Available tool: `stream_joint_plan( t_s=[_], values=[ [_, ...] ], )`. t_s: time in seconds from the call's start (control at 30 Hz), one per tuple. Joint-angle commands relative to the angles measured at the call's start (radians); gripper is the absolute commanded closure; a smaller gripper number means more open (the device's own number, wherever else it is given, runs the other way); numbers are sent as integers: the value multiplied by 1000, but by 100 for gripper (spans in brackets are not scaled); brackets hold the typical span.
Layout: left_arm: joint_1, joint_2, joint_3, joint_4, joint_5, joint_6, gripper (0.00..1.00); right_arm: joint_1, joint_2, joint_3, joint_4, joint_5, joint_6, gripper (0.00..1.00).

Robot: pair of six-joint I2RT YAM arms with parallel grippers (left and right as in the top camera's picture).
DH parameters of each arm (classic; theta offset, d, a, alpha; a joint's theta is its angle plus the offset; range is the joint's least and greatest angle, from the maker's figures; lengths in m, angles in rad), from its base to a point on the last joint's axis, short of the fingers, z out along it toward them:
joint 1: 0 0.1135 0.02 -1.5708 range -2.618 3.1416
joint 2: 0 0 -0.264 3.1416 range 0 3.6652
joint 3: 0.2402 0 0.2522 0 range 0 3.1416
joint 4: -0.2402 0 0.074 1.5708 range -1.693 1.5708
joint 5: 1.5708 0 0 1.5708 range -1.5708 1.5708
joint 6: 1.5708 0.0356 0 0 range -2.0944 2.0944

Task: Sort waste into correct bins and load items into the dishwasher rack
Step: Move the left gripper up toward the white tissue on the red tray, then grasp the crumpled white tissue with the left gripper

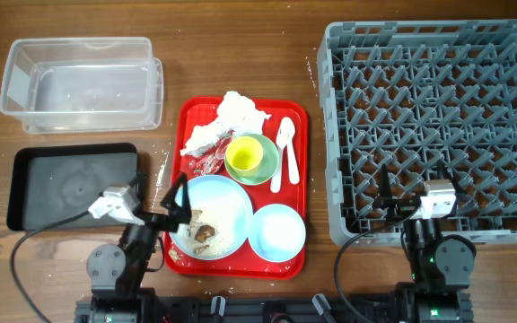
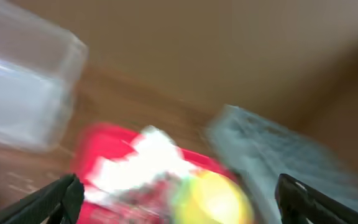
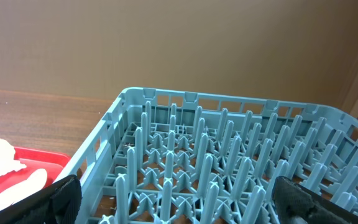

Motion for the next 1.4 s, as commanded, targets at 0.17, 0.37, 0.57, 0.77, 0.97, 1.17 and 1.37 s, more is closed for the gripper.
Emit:
stream_joint_plan(
  t_s=[0.17,0.37,0.57,0.77,0.97,1.17,1.37],
  values=[
    [-2,3,-6,4,309,-696,0,-6,2,-1,3,13,-9,0],
    [-2,3,-6,126,359,-716,0,-6,2,-1,3,13,-9,0],
    [-2,21,49,69,336,-603,1,-6,2,-1,3,13,-9,0],
    [1,363,401,-325,256,-303,1,-6,2,-1,3,13,-9,0],
    [-18,981,927,-785,245,-23,0,-6,2,-1,3,13,-9,1],
    [-73,1294,1151,-883,56,-16,1,-6,2,-1,3,13,-9,0],
    [-167,1455,1270,-915,-230,-48,0,-6,2,-1,3,13,-9,0]
  ],
)
